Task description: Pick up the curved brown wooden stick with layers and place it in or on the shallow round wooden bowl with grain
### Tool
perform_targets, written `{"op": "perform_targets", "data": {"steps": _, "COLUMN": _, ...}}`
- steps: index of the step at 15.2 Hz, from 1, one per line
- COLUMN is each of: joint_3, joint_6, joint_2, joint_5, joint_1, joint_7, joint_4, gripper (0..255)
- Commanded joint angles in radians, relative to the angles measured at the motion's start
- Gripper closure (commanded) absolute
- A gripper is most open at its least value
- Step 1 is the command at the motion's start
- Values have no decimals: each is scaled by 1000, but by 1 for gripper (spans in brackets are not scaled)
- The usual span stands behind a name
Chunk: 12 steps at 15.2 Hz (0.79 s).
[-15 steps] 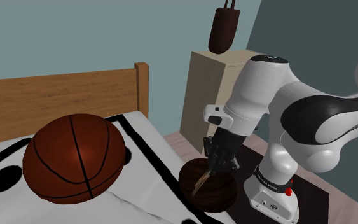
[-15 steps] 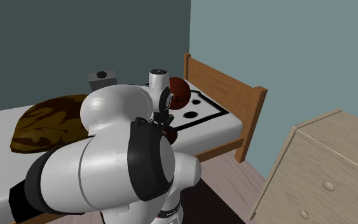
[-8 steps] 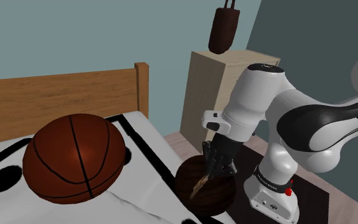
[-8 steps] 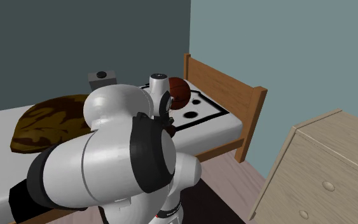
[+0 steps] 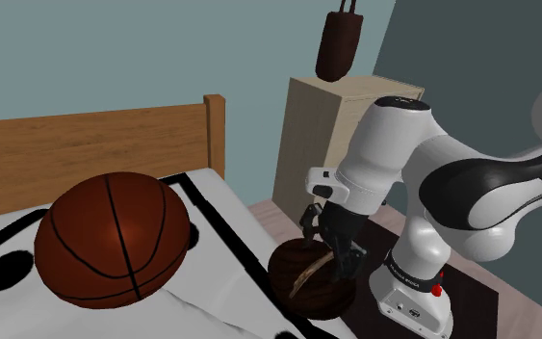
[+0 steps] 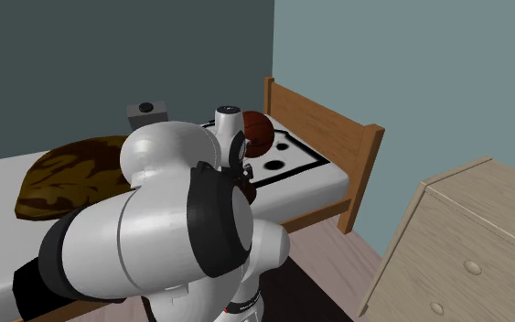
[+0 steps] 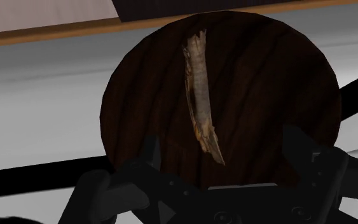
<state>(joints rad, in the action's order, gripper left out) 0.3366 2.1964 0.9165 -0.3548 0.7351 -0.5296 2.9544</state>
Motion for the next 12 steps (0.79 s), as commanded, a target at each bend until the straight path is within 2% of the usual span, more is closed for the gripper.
{"op": "perform_targets", "data": {"steps": 1, "joint_3": 0, "joint_6": 0, "joint_2": 0, "joint_5": 0, "joint_1": 0, "joint_7": 0, "joint_4": 0, "gripper": 0}}
{"op": "perform_targets", "data": {"steps": 5, "joint_3": -42, "joint_6": -173, "joint_2": 88, "joint_5": 45, "joint_1": -17, "joint_7": 7, "joint_4": -86, "gripper": 0}}
{"op": "perform_targets", "data": {"steps": 12, "joint_3": -43, "joint_6": -172, "joint_2": 88, "joint_5": 45, "joint_1": -16, "joint_7": 7, "joint_4": -86, "gripper": 0}}
